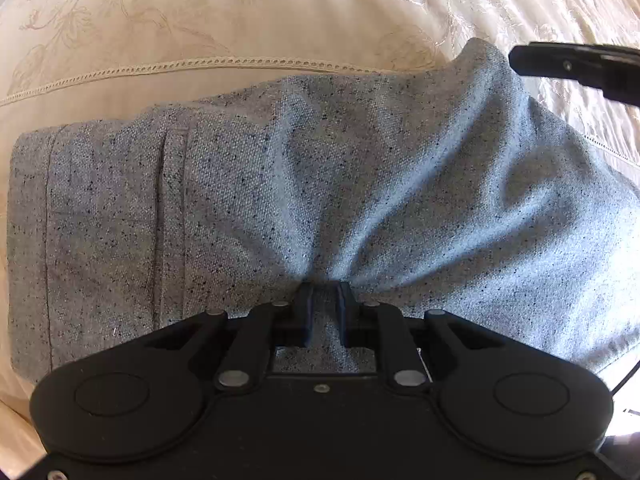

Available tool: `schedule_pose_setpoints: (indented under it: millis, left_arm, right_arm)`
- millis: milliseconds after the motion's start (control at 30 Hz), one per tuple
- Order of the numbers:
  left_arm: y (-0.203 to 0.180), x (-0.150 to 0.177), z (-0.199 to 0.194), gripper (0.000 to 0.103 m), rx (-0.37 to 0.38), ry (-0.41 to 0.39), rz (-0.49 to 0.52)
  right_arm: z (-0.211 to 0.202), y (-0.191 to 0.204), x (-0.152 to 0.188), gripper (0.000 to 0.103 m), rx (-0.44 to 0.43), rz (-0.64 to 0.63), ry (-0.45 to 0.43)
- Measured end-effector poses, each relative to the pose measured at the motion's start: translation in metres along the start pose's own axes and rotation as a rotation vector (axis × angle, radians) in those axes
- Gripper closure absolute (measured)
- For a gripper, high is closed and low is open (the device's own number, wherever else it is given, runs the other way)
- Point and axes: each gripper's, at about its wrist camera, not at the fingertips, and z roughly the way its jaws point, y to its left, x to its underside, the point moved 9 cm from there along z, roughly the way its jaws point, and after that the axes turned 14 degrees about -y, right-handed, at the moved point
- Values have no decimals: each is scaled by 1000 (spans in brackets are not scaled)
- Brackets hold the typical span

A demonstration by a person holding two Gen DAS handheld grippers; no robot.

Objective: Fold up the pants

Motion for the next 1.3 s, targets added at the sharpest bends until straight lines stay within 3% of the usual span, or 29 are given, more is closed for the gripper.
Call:
schedule_pose_setpoints:
  millis: [133, 200, 233, 267, 367, 500, 700, 833, 967, 1000, 1033, 1167, 1300]
  left_arm:
    - [1, 0, 5, 80, 5, 11, -10]
    - [7, -3, 10, 81, 11, 16, -22]
    - [8, -3, 11, 81, 13, 17, -25]
    - [9, -3, 10, 81, 14, 17, -27]
    - [14, -7, 7, 81, 13, 18, -36]
    - [15, -7, 10, 81, 6, 27, -32]
    - [13, -20, 2, 81, -20, 40, -37]
    - [1, -54, -33, 81, -50, -82, 0]
    - [-29, -93, -64, 80, 32, -186, 70]
    - [-37, -101, -67, 76, 61, -191, 90]
    - [-48, -109, -66, 70, 96, -182, 122]
    - [-86, -119, -52, 68, 216, -99, 242]
    - [-107, -114, -33, 69, 231, -13, 375]
  right_arm:
    - [14, 4, 7, 68, -116, -16, 101]
    - [12, 14, 14, 79, -137, -60, 111]
    - [9, 20, 16, 98, -143, -82, 108]
    - [4, 28, 18, 100, -138, -107, 93]
    - [-17, 57, 24, 100, -149, -166, 53]
    - [-24, 83, 46, 100, -160, -177, 73]
    - [-18, 81, 53, 100, -118, -158, 77]
    - [-18, 83, 47, 100, -96, -188, 57]
    - [-23, 92, 50, 100, -89, -226, 48]
    - [-24, 94, 51, 100, -87, -224, 47]
    - [-25, 95, 53, 100, -84, -221, 47]
    - [-25, 96, 57, 100, -72, -215, 44]
    - [-39, 98, 56, 100, -53, -203, 26]
